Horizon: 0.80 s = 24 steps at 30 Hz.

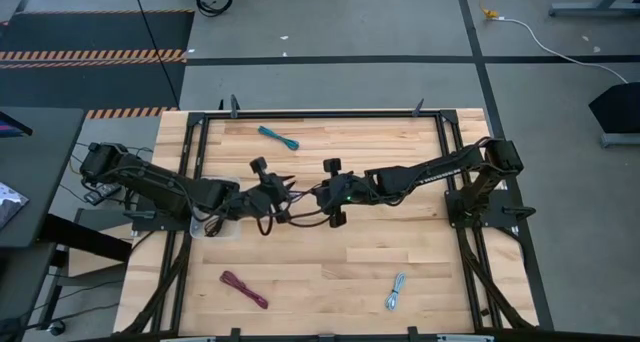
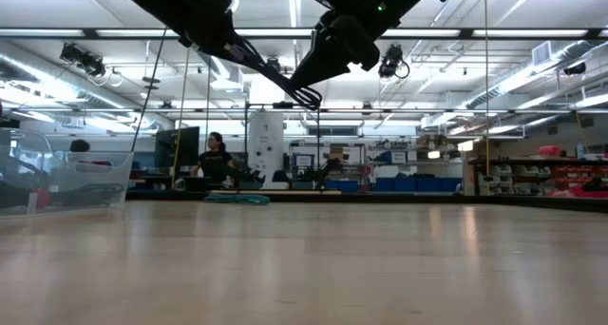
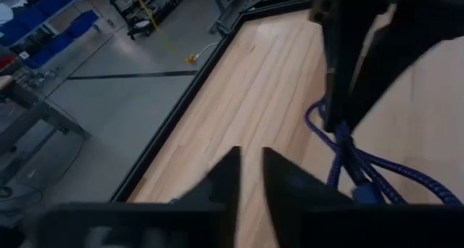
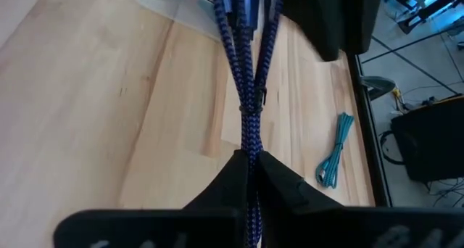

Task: Pick and place USB-C Cables
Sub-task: Put the purple black charger cable into the transparent bin

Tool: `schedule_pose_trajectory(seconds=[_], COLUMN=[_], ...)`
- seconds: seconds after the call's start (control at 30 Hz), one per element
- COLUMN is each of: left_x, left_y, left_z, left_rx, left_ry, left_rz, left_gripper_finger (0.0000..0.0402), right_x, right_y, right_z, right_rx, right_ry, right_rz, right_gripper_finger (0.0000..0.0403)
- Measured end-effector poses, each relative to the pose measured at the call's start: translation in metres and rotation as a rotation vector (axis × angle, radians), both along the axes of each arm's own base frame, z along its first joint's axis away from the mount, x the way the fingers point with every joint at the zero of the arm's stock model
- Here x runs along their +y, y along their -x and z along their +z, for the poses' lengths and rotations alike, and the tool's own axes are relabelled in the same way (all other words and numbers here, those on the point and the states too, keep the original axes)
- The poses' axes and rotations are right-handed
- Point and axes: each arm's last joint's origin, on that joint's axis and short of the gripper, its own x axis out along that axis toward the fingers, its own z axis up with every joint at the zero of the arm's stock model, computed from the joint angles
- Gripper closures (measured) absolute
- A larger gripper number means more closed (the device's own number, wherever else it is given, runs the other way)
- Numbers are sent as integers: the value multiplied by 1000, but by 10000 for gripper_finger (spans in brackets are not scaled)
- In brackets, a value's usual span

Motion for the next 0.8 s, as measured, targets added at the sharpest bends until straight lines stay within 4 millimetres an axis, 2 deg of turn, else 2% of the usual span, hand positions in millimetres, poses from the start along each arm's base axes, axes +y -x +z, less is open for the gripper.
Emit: schedule_pose_trajectory(seconds=[0.07, 0.13, 0.43, 0.8], left_x=[1, 1, 0, -12], left_y=[0, -1, -3, -3], left_z=[1, 2, 6, 9], left_rx=[-10, -25, -69, -46], left_ry=[-2, -8, -13, -15], left_rz=[10, 24, 28, -124], left_gripper_finger=[389, 395, 399, 400], right_x=[0, 0, 1, 1], right_y=[0, 0, 0, 1], right_z=[0, 0, 1, 0], right_rx=[-2, -4, -8, 7], right_ry=[-3, -5, -8, -2], right_rz=[3, 6, 9, 4], right_gripper_finger=[379, 379, 377, 379])
